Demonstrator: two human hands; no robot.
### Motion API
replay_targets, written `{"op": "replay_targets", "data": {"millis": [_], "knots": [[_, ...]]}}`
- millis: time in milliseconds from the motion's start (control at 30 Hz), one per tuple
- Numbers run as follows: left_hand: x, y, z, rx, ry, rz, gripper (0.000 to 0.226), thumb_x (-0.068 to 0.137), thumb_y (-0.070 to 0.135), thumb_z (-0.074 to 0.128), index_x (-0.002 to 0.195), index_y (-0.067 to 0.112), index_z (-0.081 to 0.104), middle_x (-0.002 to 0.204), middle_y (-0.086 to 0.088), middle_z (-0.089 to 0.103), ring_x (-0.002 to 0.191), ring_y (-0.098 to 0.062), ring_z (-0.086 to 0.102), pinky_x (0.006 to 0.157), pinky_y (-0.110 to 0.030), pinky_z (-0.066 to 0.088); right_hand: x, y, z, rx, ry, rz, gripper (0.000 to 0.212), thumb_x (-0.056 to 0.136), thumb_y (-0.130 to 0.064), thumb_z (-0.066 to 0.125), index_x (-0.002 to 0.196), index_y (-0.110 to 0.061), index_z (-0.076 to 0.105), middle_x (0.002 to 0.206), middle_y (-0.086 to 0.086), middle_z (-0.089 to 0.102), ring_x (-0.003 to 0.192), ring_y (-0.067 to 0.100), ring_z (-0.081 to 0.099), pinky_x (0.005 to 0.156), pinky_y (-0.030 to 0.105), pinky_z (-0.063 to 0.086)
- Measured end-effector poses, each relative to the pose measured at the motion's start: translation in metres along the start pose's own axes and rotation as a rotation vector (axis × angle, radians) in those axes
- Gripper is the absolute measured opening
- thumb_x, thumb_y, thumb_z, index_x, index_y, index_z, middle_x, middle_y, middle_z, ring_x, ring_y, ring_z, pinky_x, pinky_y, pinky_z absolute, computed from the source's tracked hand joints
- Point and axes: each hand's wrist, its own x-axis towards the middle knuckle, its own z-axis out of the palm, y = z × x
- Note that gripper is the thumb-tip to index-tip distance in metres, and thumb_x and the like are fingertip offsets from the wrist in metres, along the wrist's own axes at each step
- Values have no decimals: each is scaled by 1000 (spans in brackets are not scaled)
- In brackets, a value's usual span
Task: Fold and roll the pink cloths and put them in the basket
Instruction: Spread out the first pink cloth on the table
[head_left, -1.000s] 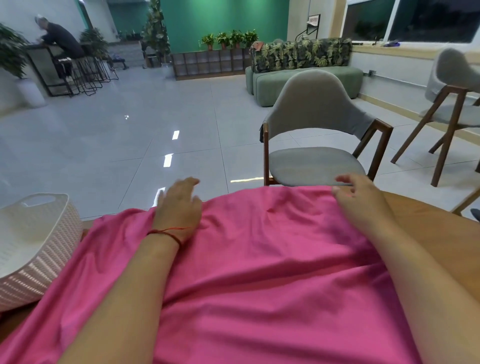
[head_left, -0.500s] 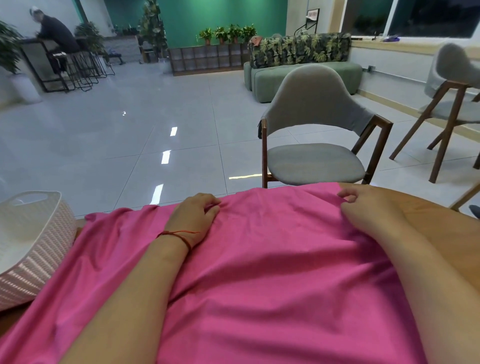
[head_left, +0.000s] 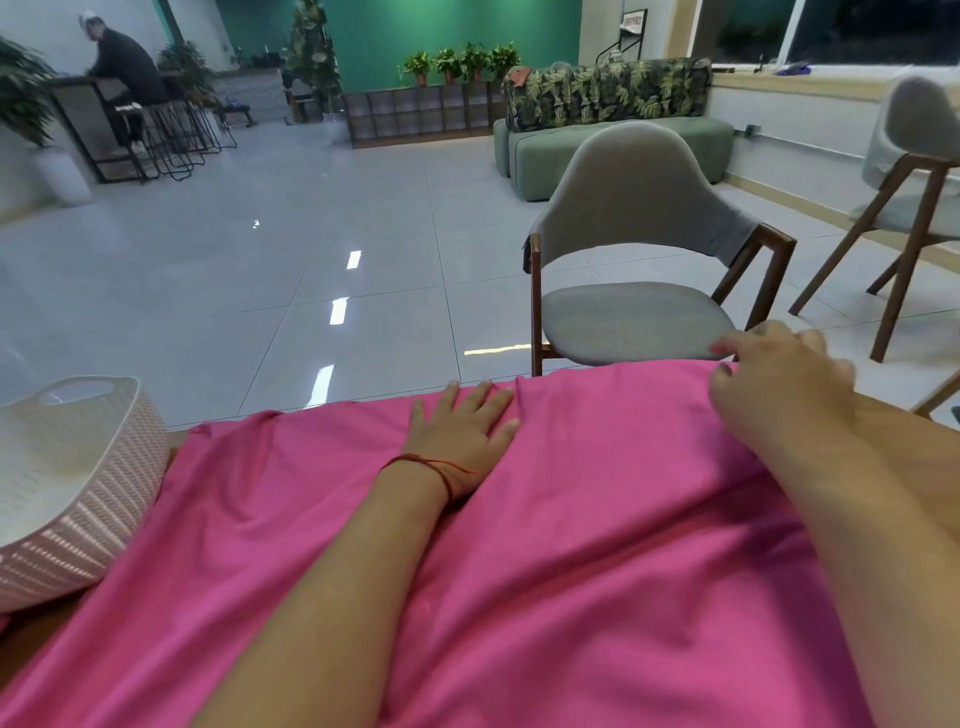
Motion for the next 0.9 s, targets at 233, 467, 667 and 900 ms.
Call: {"op": "replay_targets", "data": {"millis": [233, 467, 667, 900], "knots": [[19, 34, 1, -8, -3, -35, 61, 105, 66, 16, 163, 48, 8, 174, 15, 1, 161, -25, -4, 122, -68, -2, -22, 20, 31, 316, -298, -258, 58, 101, -68, 44, 149, -39, 57, 156, -5, 53, 144, 21, 46, 123, 44, 31], [11, 25, -7, -28, -14, -52, 64, 105, 66, 23, 164, 43, 17, 175, 11, 7, 161, -22, 3, 126, -62, 3, -10, 81, 51, 29, -377, -328, 91, 82, -100, 5, 163, -58, 16, 175, -21, 12, 162, 13, 15, 130, 55, 15], [-71, -71, -24, 45, 45, -135, 72, 94, 71, 26, 154, 35, 41, 164, 7, 39, 149, -23, 38, 120, -55, 33, -23, 89, 45, 58, -326, -256, 104, 78, -103, 5, 159, -46, 39, 171, -12, 33, 155, 20, 36, 125, 57, 29], [-172, -169, -20, -39, 286, -442, 60, 102, 50, 49, 149, 12, 49, 153, -14, 52, 139, -34, 48, 120, -45, 35, -96, 35, 18, 49, -181, -305, 83, 87, -94, 23, 143, -44, 58, 153, -12, 56, 136, 24, 54, 113, 49, 43]]}}
